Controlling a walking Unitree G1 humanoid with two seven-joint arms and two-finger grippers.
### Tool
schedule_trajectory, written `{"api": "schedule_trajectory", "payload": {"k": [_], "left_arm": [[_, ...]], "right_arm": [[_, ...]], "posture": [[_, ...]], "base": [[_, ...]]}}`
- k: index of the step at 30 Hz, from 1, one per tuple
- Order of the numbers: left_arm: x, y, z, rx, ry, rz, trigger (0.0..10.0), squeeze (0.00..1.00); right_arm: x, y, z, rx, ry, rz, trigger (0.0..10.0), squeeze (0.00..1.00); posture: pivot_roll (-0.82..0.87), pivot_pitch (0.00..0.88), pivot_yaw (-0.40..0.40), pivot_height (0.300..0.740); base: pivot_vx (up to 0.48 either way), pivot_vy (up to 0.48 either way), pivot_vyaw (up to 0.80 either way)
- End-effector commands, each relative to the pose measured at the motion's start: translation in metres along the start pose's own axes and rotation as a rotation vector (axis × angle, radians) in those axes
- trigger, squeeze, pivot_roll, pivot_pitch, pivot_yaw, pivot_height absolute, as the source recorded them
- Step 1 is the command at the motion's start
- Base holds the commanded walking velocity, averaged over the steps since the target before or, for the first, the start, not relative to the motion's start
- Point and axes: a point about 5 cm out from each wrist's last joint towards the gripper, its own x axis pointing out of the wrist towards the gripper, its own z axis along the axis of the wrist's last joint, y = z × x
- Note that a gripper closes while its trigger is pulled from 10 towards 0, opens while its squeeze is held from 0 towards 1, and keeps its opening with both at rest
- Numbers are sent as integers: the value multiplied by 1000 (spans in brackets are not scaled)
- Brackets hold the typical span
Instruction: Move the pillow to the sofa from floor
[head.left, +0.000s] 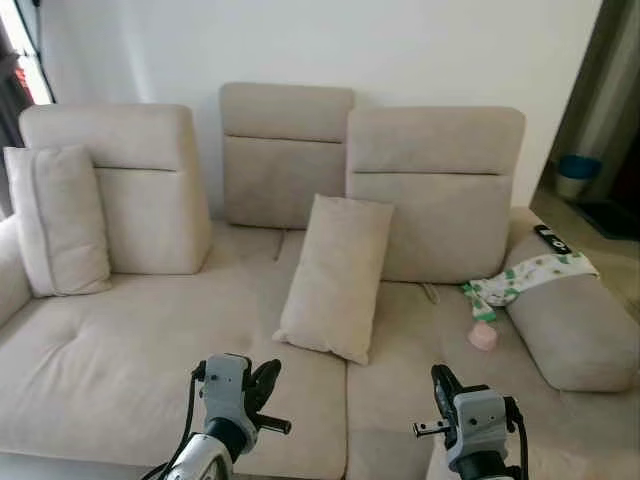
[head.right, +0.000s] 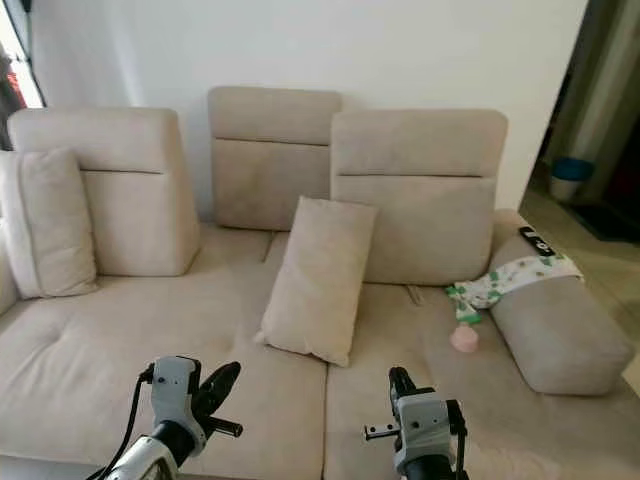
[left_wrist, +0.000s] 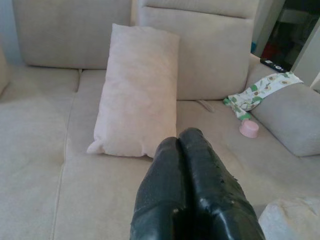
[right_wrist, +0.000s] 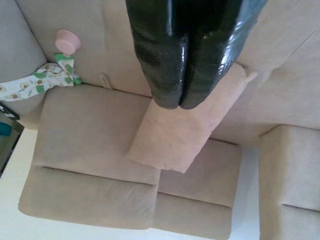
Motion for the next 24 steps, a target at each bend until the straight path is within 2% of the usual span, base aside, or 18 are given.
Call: {"api": "schedule_trajectory", "payload": {"k": [1,7,24], "left_arm": [[-2,1,-5,-9,16,3,10000,0],[-1,-2,-5,2,15,-10,10000,0],[1,-4,-7,1,16,-20,10000,0]], "right_arm": [[-2,-1,-6,-1,34,2,10000,0],[-2,-3,-6,-8,37,2,10000,0],[-3,-2,-8,-17,43,4,10000,0]], "posture": [[-36,0,23,740],[-40,0,20,740],[-41,0,18,740]], "base": [[0,0,0],[0,-87,0],[0,-477,0]]}}
